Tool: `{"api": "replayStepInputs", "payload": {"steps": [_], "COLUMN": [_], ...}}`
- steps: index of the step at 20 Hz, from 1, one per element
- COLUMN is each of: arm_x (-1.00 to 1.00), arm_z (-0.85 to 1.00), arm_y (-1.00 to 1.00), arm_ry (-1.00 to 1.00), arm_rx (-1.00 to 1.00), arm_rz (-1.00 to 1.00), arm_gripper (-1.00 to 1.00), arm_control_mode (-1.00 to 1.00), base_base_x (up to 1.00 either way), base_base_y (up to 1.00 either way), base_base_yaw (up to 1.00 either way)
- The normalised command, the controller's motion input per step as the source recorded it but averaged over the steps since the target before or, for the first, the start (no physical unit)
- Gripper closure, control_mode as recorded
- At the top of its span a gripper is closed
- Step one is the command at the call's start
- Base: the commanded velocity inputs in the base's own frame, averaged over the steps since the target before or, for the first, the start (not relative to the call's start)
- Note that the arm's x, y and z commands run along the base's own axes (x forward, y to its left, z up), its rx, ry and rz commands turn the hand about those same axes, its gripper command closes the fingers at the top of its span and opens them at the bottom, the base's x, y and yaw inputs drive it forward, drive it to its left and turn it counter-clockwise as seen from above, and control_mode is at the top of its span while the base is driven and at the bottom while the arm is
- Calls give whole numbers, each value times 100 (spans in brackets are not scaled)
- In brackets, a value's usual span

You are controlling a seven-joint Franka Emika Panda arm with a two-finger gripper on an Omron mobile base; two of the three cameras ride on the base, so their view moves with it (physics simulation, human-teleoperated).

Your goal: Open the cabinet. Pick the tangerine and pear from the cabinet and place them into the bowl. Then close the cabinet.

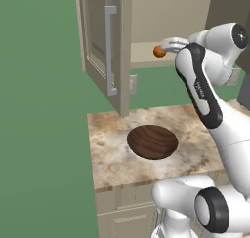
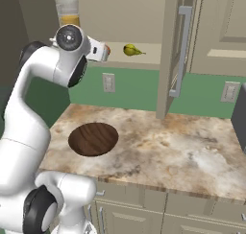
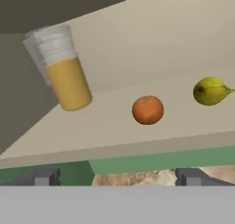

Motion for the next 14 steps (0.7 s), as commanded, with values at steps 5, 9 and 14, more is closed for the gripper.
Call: {"api": "replayStepInputs", "payload": {"steps": [5, 9, 14], "arm_x": [67, 67, 53], "arm_z": [0, 0, -1], "arm_y": [-1, 0, -8], "arm_ry": [2, 11, 6], "arm_rx": [0, -1, 0], "arm_rz": [-3, 0, 0], "arm_gripper": [-100, -100, -100], "arm_control_mode": [-100, -100, -100], "base_base_x": [0, 0, 0], "base_base_y": [0, 0, 0], "base_base_yaw": [0, 0, 0]}}
